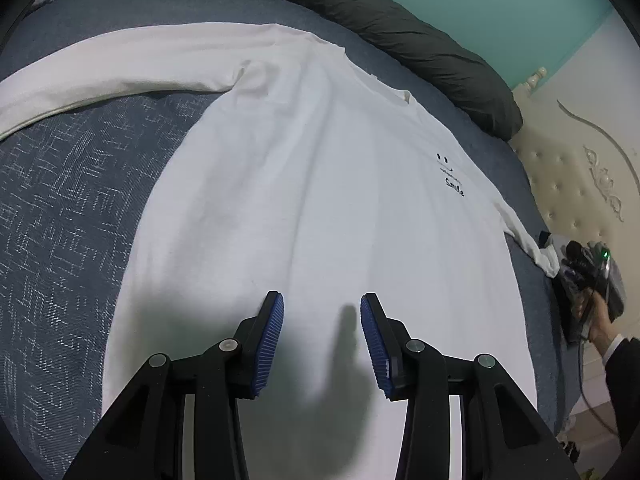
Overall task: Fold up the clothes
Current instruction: 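Grasp the sleeve cuff beside the clothes pile with the right gripper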
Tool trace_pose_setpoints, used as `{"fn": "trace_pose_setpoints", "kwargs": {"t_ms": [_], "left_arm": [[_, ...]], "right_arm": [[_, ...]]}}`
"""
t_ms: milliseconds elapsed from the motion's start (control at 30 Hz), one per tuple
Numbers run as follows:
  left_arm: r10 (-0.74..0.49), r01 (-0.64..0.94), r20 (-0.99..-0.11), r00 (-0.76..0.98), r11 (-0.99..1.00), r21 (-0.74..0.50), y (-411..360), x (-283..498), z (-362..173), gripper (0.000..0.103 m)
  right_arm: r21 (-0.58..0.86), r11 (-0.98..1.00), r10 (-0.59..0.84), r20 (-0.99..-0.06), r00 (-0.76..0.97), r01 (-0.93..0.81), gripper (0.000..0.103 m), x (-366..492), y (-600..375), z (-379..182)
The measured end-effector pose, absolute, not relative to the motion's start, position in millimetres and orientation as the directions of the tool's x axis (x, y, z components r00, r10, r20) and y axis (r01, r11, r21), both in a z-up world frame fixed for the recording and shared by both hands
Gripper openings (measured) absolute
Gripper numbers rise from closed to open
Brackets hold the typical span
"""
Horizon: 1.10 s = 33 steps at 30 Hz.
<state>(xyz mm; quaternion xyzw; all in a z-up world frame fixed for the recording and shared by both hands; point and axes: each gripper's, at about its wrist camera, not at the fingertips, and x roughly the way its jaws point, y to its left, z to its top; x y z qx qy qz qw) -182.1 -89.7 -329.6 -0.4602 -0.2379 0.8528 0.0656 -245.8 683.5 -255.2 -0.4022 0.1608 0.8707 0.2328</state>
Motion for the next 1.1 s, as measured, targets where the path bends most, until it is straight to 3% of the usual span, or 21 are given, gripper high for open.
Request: {"fn": "trace_pose_setpoints", "kwargs": {"t_ms": [233, 433, 733, 900, 1000, 1100], "left_arm": [[0.326, 0.102, -0.756, -0.568, -0.883, -0.458, -88.6, -184.5, -331.5, 0.044], [0.332, 0.101, -0.754, -0.566, -0.88, -0.464, -89.1, -185.1, -332.3, 0.044], [0.336, 0.097, -0.755, -0.563, -0.881, -0.463, -88.2, -187.5, -333.5, 0.045], [0.33, 0.096, -0.759, -0.562, -0.884, -0.457, -86.4, -188.7, -334.1, 0.045], [0.329, 0.095, -0.758, -0.563, -0.885, -0.455, -85.3, -188.9, -333.1, 0.045], [0.328, 0.096, -0.757, -0.566, -0.885, -0.455, -84.9, -189.1, -332.4, 0.045]], "right_arm": [[-0.094, -0.871, 0.368, -0.774, -0.515, -0.481, 0.047, -301.4, 695.2, -245.8], [-0.191, -0.871, 0.406, -0.798, -0.445, -0.453, 0.041, -333.2, 703.0, -255.6], [-0.327, -0.849, 0.478, -0.809, -0.341, -0.415, 0.04, -366.6, 711.7, -281.5], [-0.362, -0.835, 0.5, -0.813, -0.298, -0.414, 0.013, -372.1, 722.3, -291.5], [-0.361, -0.837, 0.499, -0.812, -0.303, -0.412, 0.003, -370.4, 726.4, -290.1], [-0.355, -0.84, 0.501, -0.797, -0.338, -0.41, 0.002, -366.7, 725.2, -281.3]]}}
